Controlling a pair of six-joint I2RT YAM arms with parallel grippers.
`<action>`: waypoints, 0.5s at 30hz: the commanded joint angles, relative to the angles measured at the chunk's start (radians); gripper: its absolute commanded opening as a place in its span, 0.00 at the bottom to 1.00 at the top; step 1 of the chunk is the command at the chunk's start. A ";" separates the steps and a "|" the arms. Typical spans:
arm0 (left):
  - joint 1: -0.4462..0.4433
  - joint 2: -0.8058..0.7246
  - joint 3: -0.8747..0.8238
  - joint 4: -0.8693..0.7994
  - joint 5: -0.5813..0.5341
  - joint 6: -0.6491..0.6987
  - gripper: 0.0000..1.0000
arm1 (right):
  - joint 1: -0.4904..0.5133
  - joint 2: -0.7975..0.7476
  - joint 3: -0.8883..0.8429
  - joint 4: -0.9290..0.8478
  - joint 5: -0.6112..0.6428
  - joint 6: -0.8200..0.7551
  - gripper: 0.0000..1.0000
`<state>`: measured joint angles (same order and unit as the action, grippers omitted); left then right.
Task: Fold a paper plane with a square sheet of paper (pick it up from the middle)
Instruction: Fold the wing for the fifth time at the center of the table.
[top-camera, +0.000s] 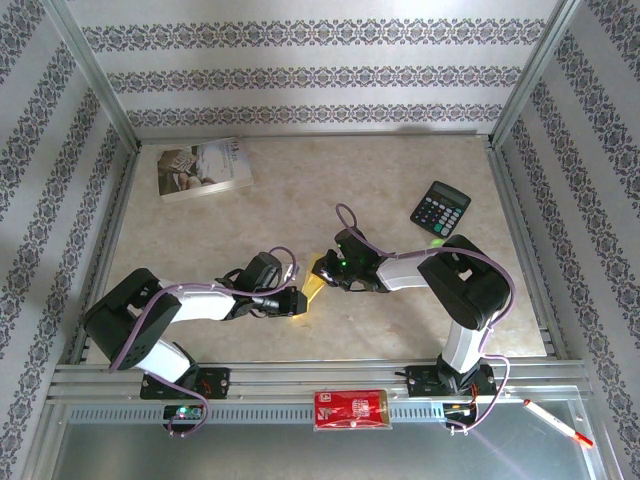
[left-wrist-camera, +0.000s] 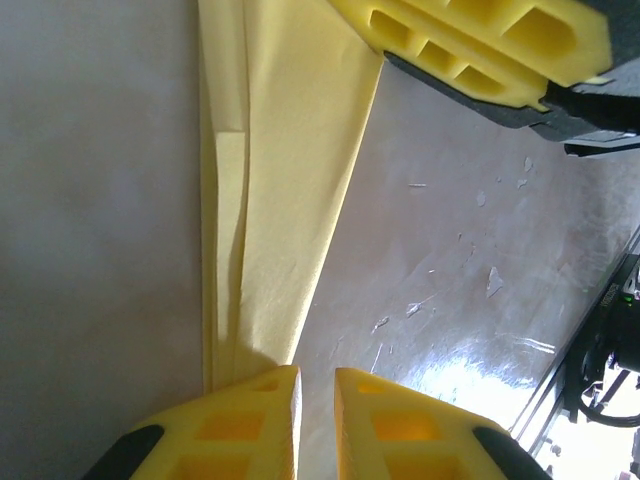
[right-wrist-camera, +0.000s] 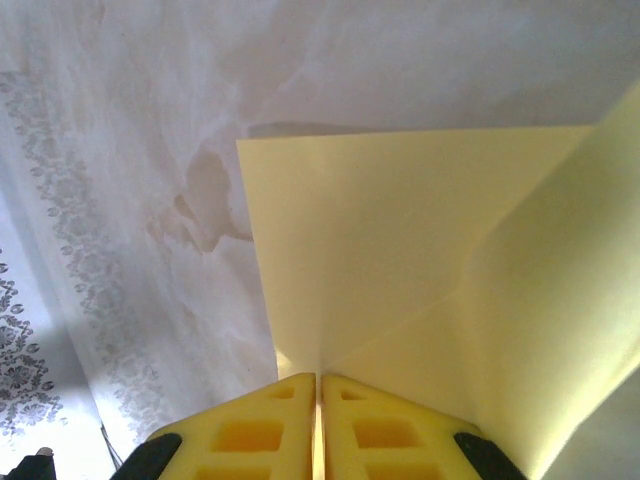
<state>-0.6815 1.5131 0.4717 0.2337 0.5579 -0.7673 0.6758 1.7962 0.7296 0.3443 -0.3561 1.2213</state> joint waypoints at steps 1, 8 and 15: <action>-0.023 -0.004 -0.048 -0.110 0.035 -0.021 0.17 | -0.023 0.031 -0.025 -0.065 0.056 -0.009 0.12; -0.030 -0.027 -0.070 -0.121 0.038 -0.032 0.17 | -0.023 0.035 -0.024 -0.067 0.055 -0.009 0.11; -0.030 -0.060 -0.084 -0.158 0.037 -0.032 0.17 | -0.024 0.038 -0.022 -0.068 0.054 -0.010 0.11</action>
<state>-0.6884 1.4601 0.4248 0.2245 0.5617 -0.7898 0.6762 1.7962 0.7296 0.3416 -0.3576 1.2213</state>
